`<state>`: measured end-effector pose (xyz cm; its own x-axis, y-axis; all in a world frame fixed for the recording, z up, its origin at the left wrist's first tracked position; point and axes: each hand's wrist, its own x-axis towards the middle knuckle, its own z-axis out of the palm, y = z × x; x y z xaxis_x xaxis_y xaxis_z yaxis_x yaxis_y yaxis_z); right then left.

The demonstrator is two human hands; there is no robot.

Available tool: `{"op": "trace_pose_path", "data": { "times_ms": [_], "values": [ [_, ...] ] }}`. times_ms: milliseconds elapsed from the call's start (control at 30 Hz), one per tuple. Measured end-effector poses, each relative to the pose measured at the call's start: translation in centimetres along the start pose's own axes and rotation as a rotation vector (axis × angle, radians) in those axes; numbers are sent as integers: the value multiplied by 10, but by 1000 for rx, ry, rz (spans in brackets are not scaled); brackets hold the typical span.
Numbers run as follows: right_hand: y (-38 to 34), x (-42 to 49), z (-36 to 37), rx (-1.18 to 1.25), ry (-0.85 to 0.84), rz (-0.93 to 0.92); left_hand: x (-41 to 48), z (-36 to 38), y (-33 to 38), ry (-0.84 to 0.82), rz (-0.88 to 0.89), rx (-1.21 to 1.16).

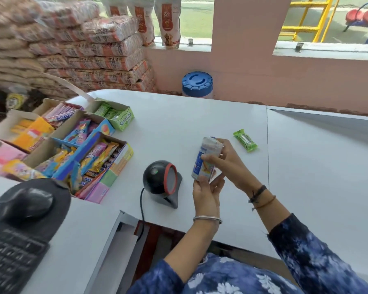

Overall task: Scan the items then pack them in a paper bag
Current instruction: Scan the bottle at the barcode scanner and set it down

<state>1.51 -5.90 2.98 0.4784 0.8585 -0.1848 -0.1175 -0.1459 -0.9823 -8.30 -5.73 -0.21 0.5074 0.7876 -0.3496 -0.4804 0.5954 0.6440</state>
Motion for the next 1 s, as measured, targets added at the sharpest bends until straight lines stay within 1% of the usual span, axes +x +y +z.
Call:
{"op": "trace_pose_path", "data": {
  "times_ms": [133,433,733,1000],
  "values": [
    [-1,-3,21,-124,26,-78,-1,-10,8,83,-9,-84],
    [-1,-4,43,-200,19,-148,-7,-15,19,178,-42,-163],
    [2,-1,46,-313,57,-193,-5,-18,16,225,-49,-199],
    [4,2,46,-364,48,-215,1,-21,8,231,-44,-211]
  ]
}}
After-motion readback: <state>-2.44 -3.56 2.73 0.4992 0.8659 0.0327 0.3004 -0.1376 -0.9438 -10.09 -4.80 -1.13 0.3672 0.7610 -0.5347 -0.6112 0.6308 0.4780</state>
